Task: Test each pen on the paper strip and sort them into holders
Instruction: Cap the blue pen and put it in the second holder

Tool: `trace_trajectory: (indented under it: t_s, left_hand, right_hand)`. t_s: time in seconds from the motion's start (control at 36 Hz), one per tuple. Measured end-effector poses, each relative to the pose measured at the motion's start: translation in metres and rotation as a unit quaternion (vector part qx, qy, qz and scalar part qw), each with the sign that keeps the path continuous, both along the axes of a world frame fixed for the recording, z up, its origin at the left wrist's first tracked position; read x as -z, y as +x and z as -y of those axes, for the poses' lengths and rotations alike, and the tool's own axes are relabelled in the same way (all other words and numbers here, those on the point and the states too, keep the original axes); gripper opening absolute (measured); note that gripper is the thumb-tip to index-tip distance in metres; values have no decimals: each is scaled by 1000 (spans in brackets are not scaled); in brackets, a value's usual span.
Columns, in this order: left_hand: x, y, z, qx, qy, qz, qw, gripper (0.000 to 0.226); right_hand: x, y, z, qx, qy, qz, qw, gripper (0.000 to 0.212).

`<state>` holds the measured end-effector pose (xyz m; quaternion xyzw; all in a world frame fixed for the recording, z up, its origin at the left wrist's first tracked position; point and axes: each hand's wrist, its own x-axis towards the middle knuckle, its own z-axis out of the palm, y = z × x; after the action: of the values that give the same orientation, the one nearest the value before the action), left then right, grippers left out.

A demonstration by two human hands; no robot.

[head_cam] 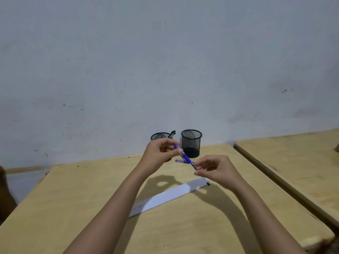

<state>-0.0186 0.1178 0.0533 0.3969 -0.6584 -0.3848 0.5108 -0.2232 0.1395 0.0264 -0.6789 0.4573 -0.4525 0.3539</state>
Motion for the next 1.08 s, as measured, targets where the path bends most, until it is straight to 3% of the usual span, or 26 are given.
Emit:
trace_trajectory:
  t_s: [0.14, 0.28, 0.36, 0.42, 0.5, 0.61, 0.69, 0.86, 1.0, 1.08]
  left_hand:
    - [4, -35, 34, 12, 20, -13, 1000, 14]
    - [29, -53, 75, -41, 55, 48, 996, 30]
    - [44, -64, 95, -48, 61, 83, 994, 24]
    - [55, -69, 111, -64, 59, 114, 990, 33]
    - [65, -77, 130, -96, 72, 141, 983, 68]
    - [65, -88, 142, -119, 97, 148, 977, 97]
    - [73, -91, 155, -129, 97, 136, 977, 101]
    - [81, -90, 165, -133, 79, 106, 982, 99]
    - [88, -86, 171, -125, 83, 106, 983, 108]
    - [93, -81, 176, -127, 77, 120, 982, 100]
  right_hand:
    - [9, -16, 25, 62, -30, -23, 997, 23]
    - [12, -32, 58, 157, -55, 69, 984, 22]
    - [4, -36, 80, 183, -93, 133, 970, 25]
    - [-2, -36, 96, 203, -111, 166, 959, 25]
    - [-8, -32, 122, 218, -118, 185, 951, 22]
    - [-6, -25, 156, 215, -105, 123, 963, 16]
    - [3, -22, 178, 207, -71, 37, 975, 6]
    - [13, -14, 197, 183, -44, -66, 980, 10]
    - [17, -14, 195, 185, -66, -54, 979, 15]
    - [22, -17, 187, 181, -57, -20, 982, 24]
